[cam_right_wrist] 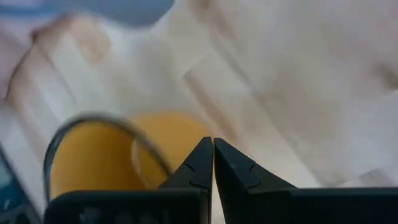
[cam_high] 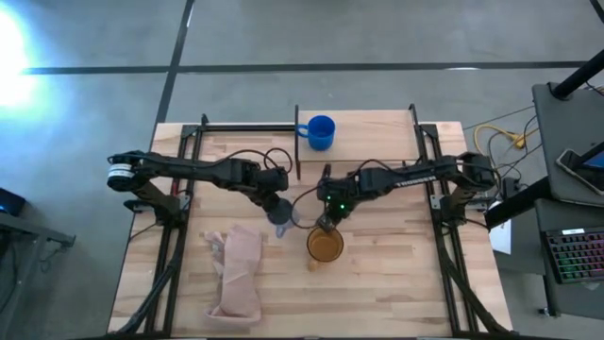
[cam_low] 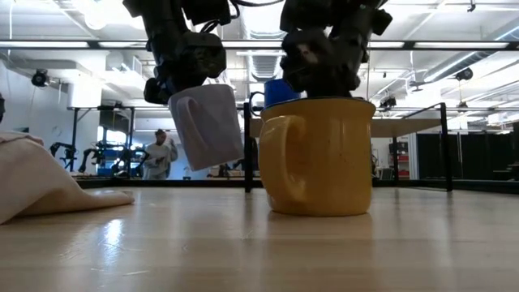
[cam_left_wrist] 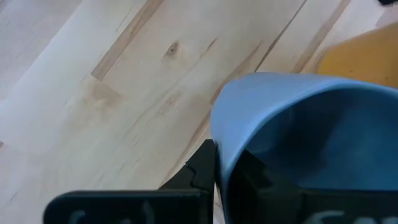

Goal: Stack small to large cups/mugs on shelf
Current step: Put the light blue mug on the shelf

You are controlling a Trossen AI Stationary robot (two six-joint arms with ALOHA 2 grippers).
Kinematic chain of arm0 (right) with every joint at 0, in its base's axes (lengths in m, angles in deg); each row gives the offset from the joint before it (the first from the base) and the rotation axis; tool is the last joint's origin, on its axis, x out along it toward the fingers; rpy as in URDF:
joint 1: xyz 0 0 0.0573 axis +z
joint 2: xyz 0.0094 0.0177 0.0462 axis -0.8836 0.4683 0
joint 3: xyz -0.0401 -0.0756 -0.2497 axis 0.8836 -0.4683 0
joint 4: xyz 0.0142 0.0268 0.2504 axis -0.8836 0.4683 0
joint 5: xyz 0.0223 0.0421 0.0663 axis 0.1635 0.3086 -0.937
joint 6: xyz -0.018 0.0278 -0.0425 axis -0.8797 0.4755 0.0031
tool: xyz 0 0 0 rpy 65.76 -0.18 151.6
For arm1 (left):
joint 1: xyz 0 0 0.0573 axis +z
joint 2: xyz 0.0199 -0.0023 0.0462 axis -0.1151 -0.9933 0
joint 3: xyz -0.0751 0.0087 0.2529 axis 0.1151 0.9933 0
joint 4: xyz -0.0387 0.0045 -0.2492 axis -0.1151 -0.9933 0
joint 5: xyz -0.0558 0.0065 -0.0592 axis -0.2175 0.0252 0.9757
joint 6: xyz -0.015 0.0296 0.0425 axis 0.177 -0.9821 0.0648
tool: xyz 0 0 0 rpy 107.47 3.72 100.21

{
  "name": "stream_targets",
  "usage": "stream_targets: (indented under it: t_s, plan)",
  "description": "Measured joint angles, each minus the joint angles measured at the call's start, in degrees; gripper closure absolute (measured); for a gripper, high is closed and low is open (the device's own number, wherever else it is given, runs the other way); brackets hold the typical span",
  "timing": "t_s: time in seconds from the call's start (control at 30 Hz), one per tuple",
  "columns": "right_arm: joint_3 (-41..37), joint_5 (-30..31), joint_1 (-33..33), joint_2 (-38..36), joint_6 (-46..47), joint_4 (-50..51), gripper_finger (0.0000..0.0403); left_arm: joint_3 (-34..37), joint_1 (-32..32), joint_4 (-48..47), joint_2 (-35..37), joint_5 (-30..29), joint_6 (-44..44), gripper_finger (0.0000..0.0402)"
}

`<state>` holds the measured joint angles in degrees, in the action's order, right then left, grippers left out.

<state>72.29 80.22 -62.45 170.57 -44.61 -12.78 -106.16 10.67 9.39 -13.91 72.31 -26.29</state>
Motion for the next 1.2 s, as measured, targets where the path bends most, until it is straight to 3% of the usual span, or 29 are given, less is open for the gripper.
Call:
stream_targets:
  t_s: [0.2, 0.3, 0.8, 1.2]
  plan:
    - [-0.1, 1.3, -1.1, 0.0, 0.6, -4.2, 0.0394, 0.5, 0.0, 0.1, 0.0, 0.1, 0.0, 0.0397]
    - [-0.4, -1.5, -1.0, 0.0, -0.3, -3.9, 0.0394, 0.6, 0.0, 0.1, 0.0, 0.2, 0.0, 0.0397]
    - [-4.3, -9.1, 4.4, 0.0, -2.4, -6.7, 0.0394, 0.6, 0.0, -0.1, 0.0, 0.6, -0.1, 0.0396]
    - [-4.4, -9.8, 9.6, 0.0, -2.0, -10.0, 0.0394, 0.6, 0.0, -0.2, 0.0, 1.0, -0.1, 0.0396]
